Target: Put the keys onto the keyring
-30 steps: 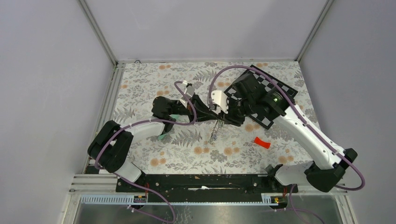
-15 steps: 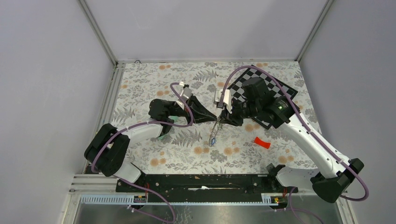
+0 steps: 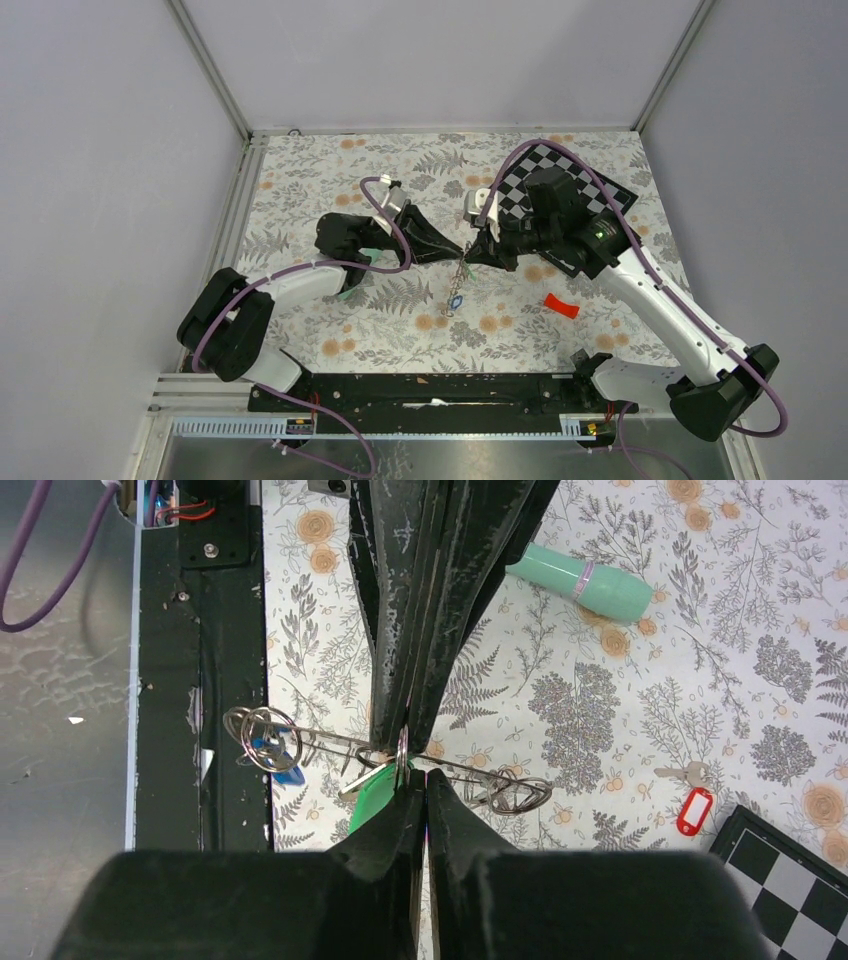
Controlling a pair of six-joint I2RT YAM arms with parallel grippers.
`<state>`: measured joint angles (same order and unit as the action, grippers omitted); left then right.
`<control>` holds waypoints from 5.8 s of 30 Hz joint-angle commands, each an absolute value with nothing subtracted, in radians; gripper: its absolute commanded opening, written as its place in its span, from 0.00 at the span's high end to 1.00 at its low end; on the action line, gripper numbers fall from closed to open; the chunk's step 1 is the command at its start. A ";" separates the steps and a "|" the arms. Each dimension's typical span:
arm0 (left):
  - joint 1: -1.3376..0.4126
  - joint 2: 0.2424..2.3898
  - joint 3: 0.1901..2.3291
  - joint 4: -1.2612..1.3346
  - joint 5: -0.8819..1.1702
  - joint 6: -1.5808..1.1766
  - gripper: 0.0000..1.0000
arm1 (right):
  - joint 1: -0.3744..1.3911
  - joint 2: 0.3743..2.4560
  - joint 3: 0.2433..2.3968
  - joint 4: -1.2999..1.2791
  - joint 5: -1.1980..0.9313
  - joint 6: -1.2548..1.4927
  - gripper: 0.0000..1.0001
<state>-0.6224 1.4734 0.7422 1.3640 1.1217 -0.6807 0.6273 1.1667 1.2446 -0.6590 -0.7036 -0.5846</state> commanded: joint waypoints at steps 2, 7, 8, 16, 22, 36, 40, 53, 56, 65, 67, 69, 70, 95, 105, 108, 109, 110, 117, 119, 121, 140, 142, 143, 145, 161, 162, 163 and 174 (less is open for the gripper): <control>-0.627 1.447 0.736 1.421 1.106 -0.654 1.00 | 0.614 1.150 1.232 -0.580 -0.775 -0.522 0.92; -0.627 1.447 0.734 1.420 1.098 -0.648 1.00 | 0.607 1.149 1.208 -0.552 -0.790 -0.495 0.92; -0.627 1.447 0.735 1.420 1.096 -0.647 1.00 | 0.606 1.148 1.203 -0.547 -0.793 -0.492 0.92; -0.624 1.447 0.735 1.422 1.090 -0.652 1.00 | 0.582 1.107 1.194 -0.562 -0.756 -0.510 0.87; -0.614 1.438 0.731 1.411 1.068 -0.656 1.00 | 0.563 1.065 1.206 -0.604 -0.716 -0.549 0.74; -0.612 1.437 0.729 1.411 1.055 -0.670 1.00 | 0.551 1.079 1.109 -0.553 -0.857 -0.528 0.52; -0.612 1.439 0.731 1.414 1.055 -0.672 1.00 | 0.551 1.095 1.081 -0.504 -0.863 -0.497 0.50; -0.612 1.440 0.717 1.404 1.029 -0.663 1.00 | 0.551 1.128 1.054 -0.403 -0.884 -0.412 0.45; -0.612 1.445 0.719 1.404 1.025 -0.663 1.00 | 0.551 1.132 1.048 -0.389 -0.884 -0.402 0.44; -0.611 1.441 0.712 1.402 1.026 -0.661 1.00 | 0.551 1.127 1.044 -0.374 -0.822 -0.393 0.62; -0.609 1.439 0.708 1.396 1.027 -0.652 1.00 | 0.551 1.120 1.043 -0.381 -0.794 -0.405 0.69; -0.605 1.434 0.699 1.382 1.031 -0.639 1.00 | 0.551 1.107 1.043 -0.399 -0.765 -0.428 0.77; -0.602 1.430 0.693 1.373 1.033 -0.630 1.00 | 0.551 1.102 1.043 -0.409 -0.751 -0.442 0.80; -0.527 1.384 0.702 0.302 0.996 0.137 1.00 | 0.581 1.174 0.861 -0.395 -0.621 -0.559 1.00; -0.584 1.608 0.884 0.249 0.889 0.118 1.00 | 0.556 1.148 0.773 -0.404 -0.420 -0.587 1.00; -0.596 1.671 0.942 0.246 0.881 0.079 1.00 | 0.552 1.135 0.747 -0.412 -0.362 -0.617 1.00; -0.597 1.682 0.955 0.242 0.877 0.070 1.00 | 0.552 1.131 0.739 -0.418 -0.342 -0.629 0.99; -0.597 1.689 0.964 0.232 0.868 0.069 1.00 | 0.551 1.127 0.734 -0.424 -0.323 -0.640 0.99; -0.595 1.664 0.973 0.177 0.777 0.080 0.75 | 0.551 1.143 0.656 -0.457 -0.217 -0.738 0.89; -0.593 1.649 0.975 0.149 0.732 0.093 0.67 | 0.551 1.166 0.642 -0.464 -0.196 -0.756 0.85; -0.588 1.638 0.983 0.111 0.694 0.110 0.60 | 0.550 1.189 0.632 -0.466 -0.183 -0.766 0.81; -0.644 1.494 0.884 -0.197 0.708 0.772 0.42 | 0.551 1.100 0.770 -0.559 -0.397 -0.710 0.39; -0.678 1.501 0.883 -0.213 0.665 0.868 0.46 | 0.551 1.102 0.785 -0.555 -0.417 -0.688 0.40; -0.689 1.508 0.884 -0.215 0.648 0.905 0.46 | 0.551 1.100 0.786 -0.549 -0.423 -0.677 0.40; -0.710 1.533 0.897 -0.231 0.627 0.974 0.47 | 0.551 1.094 0.782 -0.538 -0.431 -0.658 0.40; -0.840 1.669 0.955 -0.300 0.533 1.222 0.50 | 0.551 1.004 0.719 -0.527 -0.405 -0.624 0.41; -0.846 1.673 0.954 -0.294 0.528 1.218 0.50 | 0.551 1.003 0.717 -0.527 -0.405 -0.625 0.41; -0.853 1.675 0.950 -0.288 0.522 1.218 0.51 | 0.551 1.003 0.716 -0.526 -0.404 -0.625 0.41; -0.878 1.704 0.951 -0.280 0.497 1.220 0.67 | 0.551 0.997 0.708 -0.528 -0.408 -0.624 0.41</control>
<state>-0.8719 1.6848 0.9169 -0.2977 0.5053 1.1961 0.5552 1.0161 0.7147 -0.5331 -0.4046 -0.6308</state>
